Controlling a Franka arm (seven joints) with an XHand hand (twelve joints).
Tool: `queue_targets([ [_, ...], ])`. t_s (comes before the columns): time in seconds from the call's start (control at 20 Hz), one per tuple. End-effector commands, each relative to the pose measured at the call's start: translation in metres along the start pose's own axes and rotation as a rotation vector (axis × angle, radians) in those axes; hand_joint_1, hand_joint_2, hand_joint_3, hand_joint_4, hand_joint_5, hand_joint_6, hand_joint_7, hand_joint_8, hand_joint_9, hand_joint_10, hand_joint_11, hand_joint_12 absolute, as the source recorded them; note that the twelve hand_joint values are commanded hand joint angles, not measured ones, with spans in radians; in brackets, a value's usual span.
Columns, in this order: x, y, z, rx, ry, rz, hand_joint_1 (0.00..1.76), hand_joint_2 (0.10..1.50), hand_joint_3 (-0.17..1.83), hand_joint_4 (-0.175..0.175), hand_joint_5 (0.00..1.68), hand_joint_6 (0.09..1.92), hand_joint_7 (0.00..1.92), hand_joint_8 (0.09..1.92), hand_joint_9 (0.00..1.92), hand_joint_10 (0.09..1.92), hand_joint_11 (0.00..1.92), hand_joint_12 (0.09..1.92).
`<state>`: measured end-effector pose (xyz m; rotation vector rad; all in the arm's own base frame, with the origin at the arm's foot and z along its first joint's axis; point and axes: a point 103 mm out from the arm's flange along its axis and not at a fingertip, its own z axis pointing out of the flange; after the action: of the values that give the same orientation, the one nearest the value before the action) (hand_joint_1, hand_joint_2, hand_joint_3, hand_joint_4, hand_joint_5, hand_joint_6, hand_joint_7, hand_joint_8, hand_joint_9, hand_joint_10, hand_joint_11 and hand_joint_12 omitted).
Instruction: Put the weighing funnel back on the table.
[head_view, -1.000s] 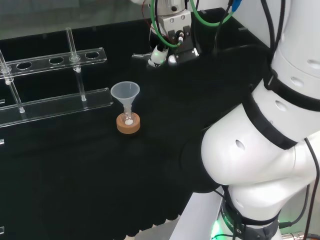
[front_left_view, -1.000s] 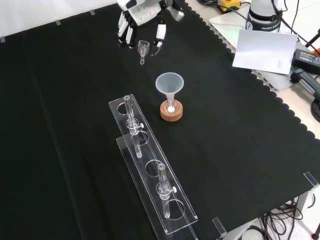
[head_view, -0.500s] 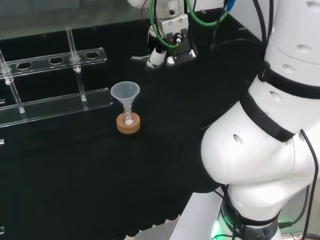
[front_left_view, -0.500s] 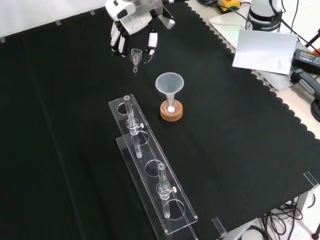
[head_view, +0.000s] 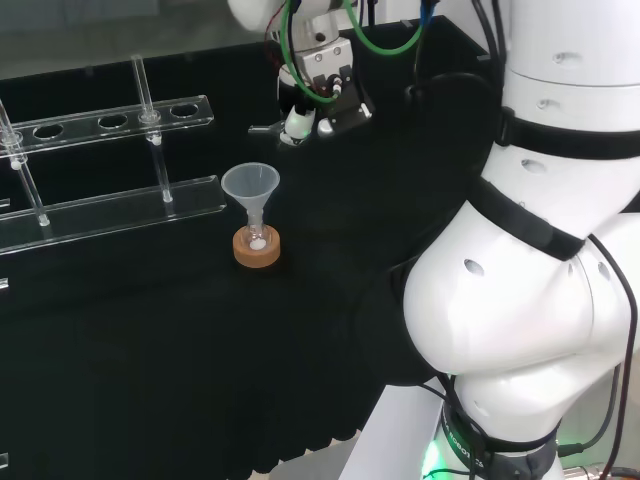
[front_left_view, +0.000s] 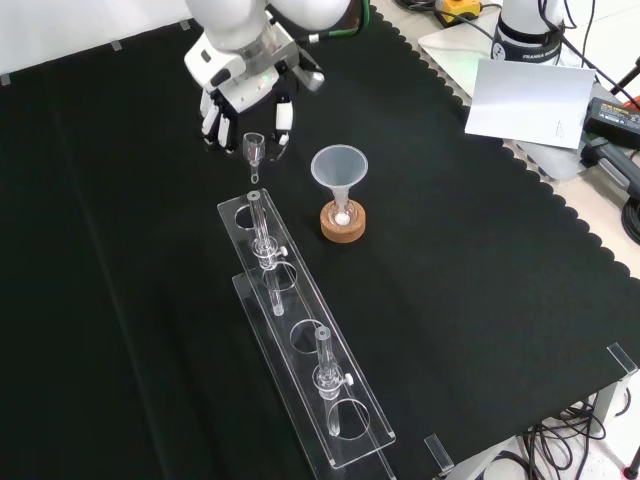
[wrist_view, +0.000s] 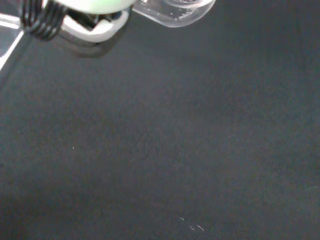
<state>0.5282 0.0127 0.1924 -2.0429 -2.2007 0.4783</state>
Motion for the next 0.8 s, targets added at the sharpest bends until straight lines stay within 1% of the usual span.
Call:
queue_targets([
  [0.05,0.005,0.019,0.019,0.038,-0.045,-0.028,1.11,0.68,0.65,0.175,1.24,0.73,0.63,0.65,1.01,0.25,0.87,1.00],
  [0.25,0.007,0.030,0.033,0.071,-0.054,-0.036,1.11,0.68,0.65,0.175,1.24,0.73,0.63,0.65,1.01,0.25,0.87,1.00],
  [0.6,0.003,0.041,0.051,0.097,-0.062,-0.034,1.11,0.68,0.65,0.175,1.24,0.74,0.63,0.65,1.01,0.25,0.87,1.00],
  [0.8,0.001,0.048,0.059,0.113,-0.078,-0.039,1.11,0.68,0.65,0.175,1.24,0.74,0.63,0.65,1.01,0.25,0.87,1.00],
])
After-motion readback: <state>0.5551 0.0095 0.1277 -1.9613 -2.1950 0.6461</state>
